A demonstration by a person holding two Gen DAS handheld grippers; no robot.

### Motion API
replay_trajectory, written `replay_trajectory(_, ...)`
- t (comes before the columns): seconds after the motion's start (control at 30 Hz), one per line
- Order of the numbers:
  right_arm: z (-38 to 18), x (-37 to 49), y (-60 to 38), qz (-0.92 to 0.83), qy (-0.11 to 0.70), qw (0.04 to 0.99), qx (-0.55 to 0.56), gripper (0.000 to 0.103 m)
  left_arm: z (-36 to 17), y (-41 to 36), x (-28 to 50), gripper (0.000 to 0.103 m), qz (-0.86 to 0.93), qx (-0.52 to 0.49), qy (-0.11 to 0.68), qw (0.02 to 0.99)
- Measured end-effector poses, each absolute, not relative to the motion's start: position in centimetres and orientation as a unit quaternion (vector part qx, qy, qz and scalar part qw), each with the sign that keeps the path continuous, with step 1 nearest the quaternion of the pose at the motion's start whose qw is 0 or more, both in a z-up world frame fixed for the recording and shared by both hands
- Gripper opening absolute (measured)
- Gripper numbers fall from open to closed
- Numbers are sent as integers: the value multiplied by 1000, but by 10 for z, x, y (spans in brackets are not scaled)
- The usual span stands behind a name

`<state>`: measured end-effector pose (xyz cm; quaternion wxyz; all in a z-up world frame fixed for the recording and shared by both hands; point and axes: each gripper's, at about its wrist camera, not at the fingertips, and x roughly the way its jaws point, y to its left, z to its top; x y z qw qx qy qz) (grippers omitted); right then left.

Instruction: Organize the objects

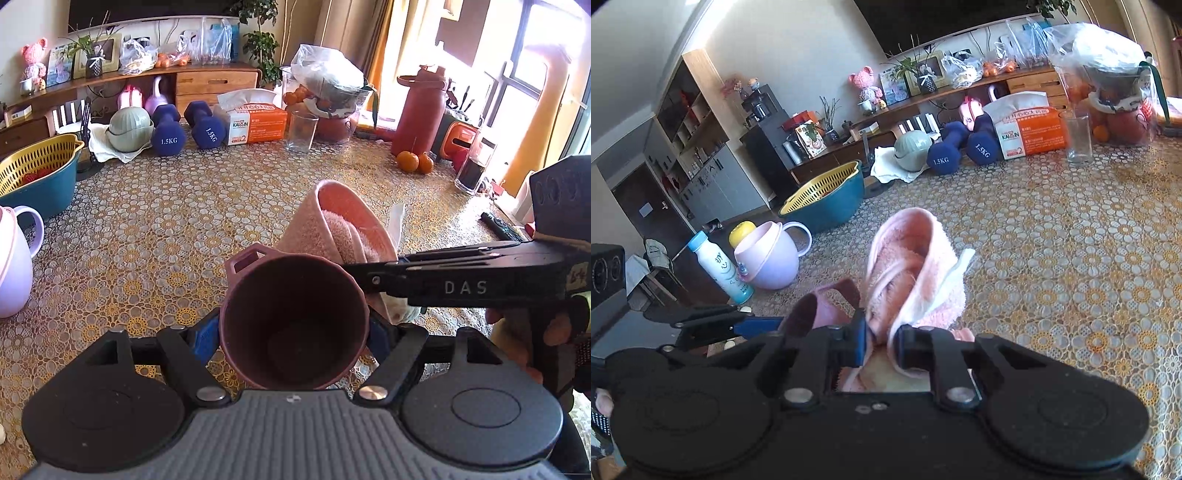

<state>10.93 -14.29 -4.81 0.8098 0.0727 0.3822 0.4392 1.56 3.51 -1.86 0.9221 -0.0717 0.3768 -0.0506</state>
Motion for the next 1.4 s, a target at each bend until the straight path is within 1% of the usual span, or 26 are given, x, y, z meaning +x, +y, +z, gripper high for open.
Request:
replay_trajectory(0.2, -63, 110, -151, 423, 402, 811, 49, 15, -17, 32, 21, 78, -49, -61, 382, 921)
replay_trajectory(0.4, -51, 87, -181, 380, 359, 852, 15, 13, -14, 22, 36, 78, -38, -41, 398, 916)
replay_trajectory(0.57, -43, 75, -208, 374, 347, 859, 38, 13, -13, 4, 44, 79, -39, 8, 406, 913)
replay_trajectory(0.73, -45, 69, -215, 372, 350, 858, 57, 13, -14, -4, 44, 79, -45, 34, 407, 912)
replay_trajectory(0.83, -46, 65, -216, 375, 351, 856, 60, 13, -14, -4, 42, 83, -51, 44, 404, 912)
replay_trajectory(0.87, -47, 64, -216, 375, 351, 856, 60, 13, -13, -4, 41, 83, -52, 52, 400, 914)
replay_trajectory(0.97, -48, 61, -218, 376, 351, 855, 64, 14, -8, -7, 35, 84, -62, 89, 384, 917)
replay_trajectory(1.03, -47, 62, -220, 376, 351, 855, 69, 14, -5, -8, 32, 87, -72, 114, 374, 918)
replay_trajectory(1.3, -47, 60, -221, 379, 351, 853, 71, 14, 2, -13, 30, 88, -121, 213, 342, 907)
replay_trajectory(1.4, -46, 59, -221, 379, 351, 853, 71, 14, 1, -16, 34, 90, -154, 247, 344, 893)
